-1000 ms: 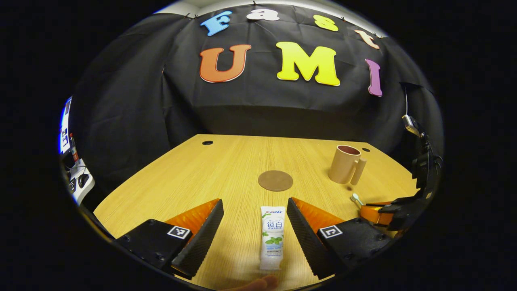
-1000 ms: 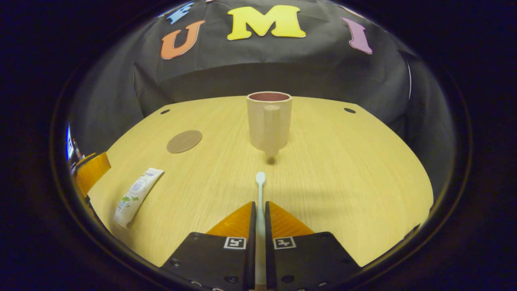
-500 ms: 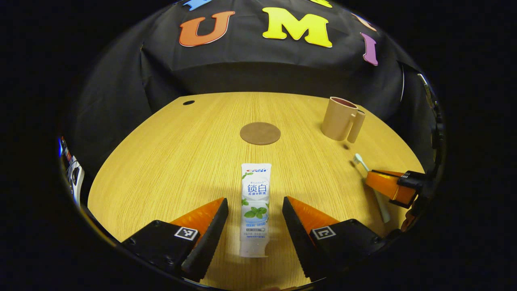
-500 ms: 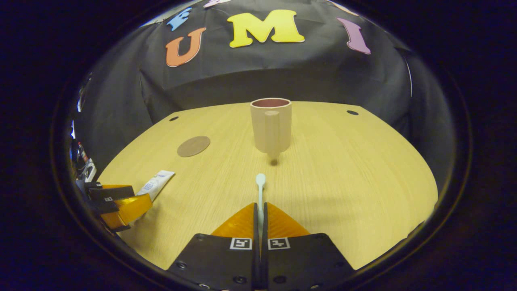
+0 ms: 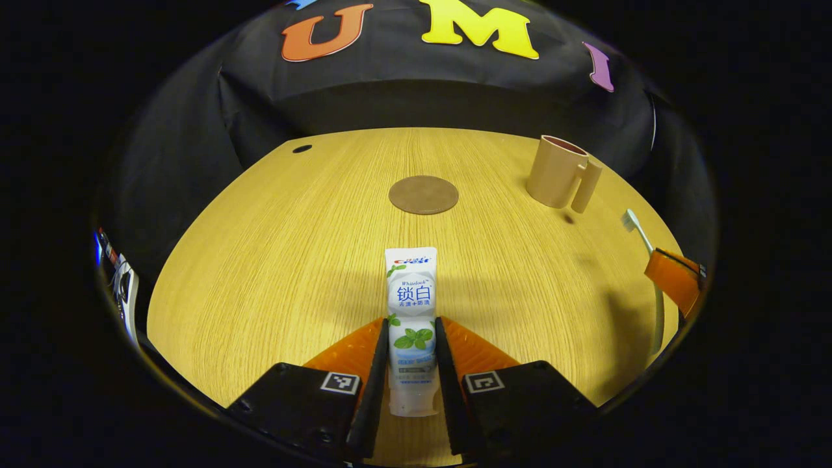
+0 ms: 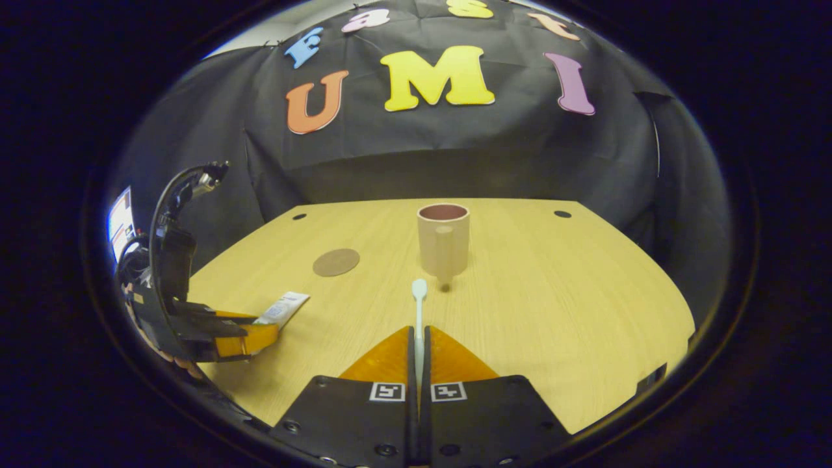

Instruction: Put the toothbrush and toothpaste on the desktop into the cup, then pick up the cup and place it on the coaster on the desktop.

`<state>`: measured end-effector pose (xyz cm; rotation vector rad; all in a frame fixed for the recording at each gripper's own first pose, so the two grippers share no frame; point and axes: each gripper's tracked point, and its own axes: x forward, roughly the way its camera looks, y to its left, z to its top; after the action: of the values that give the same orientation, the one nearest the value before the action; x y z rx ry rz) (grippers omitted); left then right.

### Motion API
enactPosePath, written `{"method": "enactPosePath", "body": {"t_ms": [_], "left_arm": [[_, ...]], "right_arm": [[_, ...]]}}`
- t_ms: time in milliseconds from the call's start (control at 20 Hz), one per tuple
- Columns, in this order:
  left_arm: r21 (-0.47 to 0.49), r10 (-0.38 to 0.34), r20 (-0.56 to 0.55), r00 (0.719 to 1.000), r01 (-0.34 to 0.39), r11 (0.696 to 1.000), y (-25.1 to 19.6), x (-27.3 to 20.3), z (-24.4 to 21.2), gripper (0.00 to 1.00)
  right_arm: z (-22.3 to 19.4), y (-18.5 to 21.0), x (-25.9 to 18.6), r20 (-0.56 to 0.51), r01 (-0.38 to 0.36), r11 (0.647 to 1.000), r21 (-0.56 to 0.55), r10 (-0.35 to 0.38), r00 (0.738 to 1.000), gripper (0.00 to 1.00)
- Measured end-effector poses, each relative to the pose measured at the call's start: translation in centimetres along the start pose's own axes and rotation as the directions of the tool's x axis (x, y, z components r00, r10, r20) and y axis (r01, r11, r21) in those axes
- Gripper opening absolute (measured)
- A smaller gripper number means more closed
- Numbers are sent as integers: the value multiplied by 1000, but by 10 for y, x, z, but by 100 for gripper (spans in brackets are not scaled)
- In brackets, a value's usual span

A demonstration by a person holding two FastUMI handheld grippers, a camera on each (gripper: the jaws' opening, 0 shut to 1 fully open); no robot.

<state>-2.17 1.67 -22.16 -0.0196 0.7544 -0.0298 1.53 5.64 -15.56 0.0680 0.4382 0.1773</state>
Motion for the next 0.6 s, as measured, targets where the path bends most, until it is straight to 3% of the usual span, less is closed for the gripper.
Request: {"method": "enactPosePath", "body": {"t_ms": [250, 300, 350, 400, 450, 600], "left_arm": [[1, -59, 116, 991, 59, 998, -10, -13, 14, 39], [0, -75, 153, 985, 76, 997, -13, -16, 22, 43], [3, -85, 183, 979, 86, 996, -16, -20, 28, 38], [6, -105, 229, 968, 106, 994, -21, -26, 39, 43], [17, -119, 272, 955, 119, 993, -26, -31, 49, 38], [50, -129, 374, 918, 118, 992, -31, -48, 72, 38]], "right_arm": [[35, -7, -16, 90, 16, 1000, 2, -16, 996, 0], [43, -8, -16, 109, 17, 1000, 2, -17, 994, 1], [51, -8, -16, 126, 24, 1000, 4, -24, 992, 0], [60, -11, -16, 140, 28, 1000, 8, -29, 990, 1], [69, -11, -14, 155, 26, 1000, 17, -28, 988, 0], [92, -16, -2, 187, 28, 999, 31, -33, 982, 0]]}}
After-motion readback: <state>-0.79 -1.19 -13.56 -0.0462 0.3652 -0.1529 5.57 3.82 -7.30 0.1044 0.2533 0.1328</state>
